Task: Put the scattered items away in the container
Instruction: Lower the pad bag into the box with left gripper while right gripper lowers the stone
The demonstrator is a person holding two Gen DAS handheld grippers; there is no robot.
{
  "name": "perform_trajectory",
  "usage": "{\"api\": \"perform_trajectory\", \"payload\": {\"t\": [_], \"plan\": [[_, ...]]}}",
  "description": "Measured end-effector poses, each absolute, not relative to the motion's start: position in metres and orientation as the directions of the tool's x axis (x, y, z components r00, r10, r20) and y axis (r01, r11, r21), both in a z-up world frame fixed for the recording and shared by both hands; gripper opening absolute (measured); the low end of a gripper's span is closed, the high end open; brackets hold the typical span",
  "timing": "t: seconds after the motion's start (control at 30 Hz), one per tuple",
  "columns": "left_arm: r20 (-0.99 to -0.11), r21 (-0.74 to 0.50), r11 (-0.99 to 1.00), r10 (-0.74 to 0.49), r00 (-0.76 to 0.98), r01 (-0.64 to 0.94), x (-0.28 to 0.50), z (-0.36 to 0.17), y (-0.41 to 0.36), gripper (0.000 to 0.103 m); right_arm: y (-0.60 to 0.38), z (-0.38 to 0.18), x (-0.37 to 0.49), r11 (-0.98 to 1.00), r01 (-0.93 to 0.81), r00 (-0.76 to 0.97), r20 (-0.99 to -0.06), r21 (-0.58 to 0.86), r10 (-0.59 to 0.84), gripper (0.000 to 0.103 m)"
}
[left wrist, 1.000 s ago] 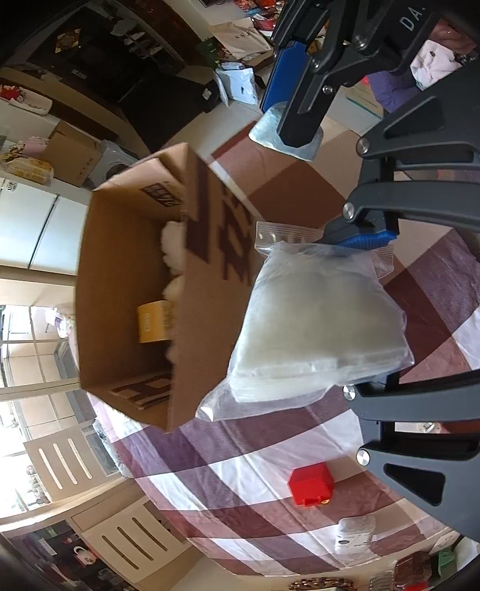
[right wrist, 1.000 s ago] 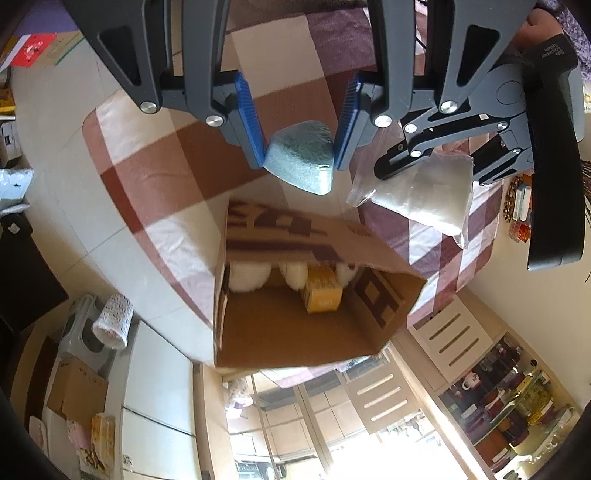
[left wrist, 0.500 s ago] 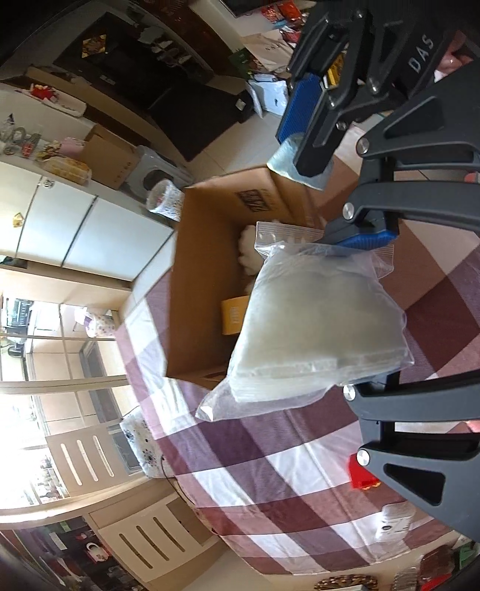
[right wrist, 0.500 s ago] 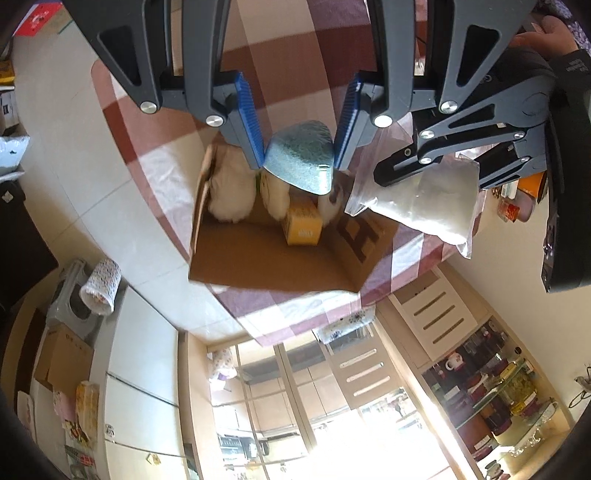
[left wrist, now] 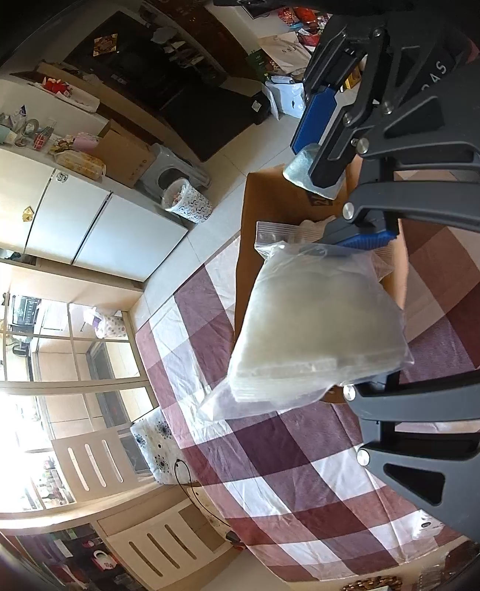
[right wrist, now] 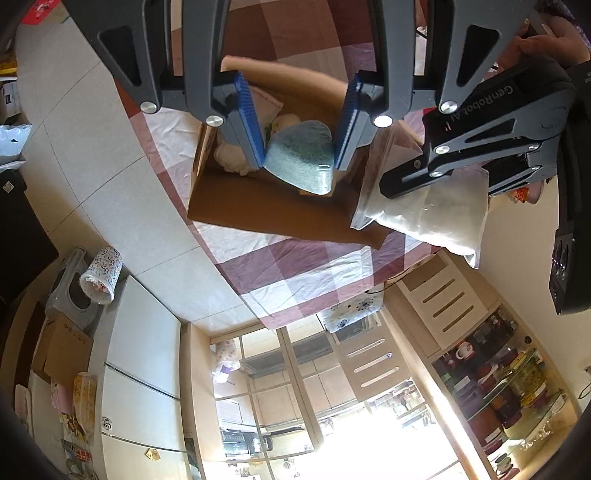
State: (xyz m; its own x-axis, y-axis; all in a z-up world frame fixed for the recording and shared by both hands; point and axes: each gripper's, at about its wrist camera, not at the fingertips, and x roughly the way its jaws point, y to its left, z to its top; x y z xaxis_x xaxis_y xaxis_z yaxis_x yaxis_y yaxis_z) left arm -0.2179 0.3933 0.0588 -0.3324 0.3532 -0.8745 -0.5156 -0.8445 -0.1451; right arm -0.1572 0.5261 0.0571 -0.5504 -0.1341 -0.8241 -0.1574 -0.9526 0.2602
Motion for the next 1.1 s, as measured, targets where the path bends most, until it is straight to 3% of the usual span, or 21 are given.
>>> {"api": "perform_trajectory", "payload": {"t": [0.23, 1.1], "plan": [[-0.884, -0.186, -0.841, 0.37, -0.288, -0.508, -0.24, 0.036, 0.402, 0.045, 0.537, 0.036, -0.177, -0.948, -0.183, -0.523, -0.843, 0.26, -0.13, 0.04], [-0.946, -0.147, -0.849, 0.271, -0.179, -0.507, -0.233, -0.034, 0.398, 0.045, 0.521, -0.023, -0.189, -0.957, -0.165, -0.38, -0.911, 0.239, -0.162, 0.04]]}}
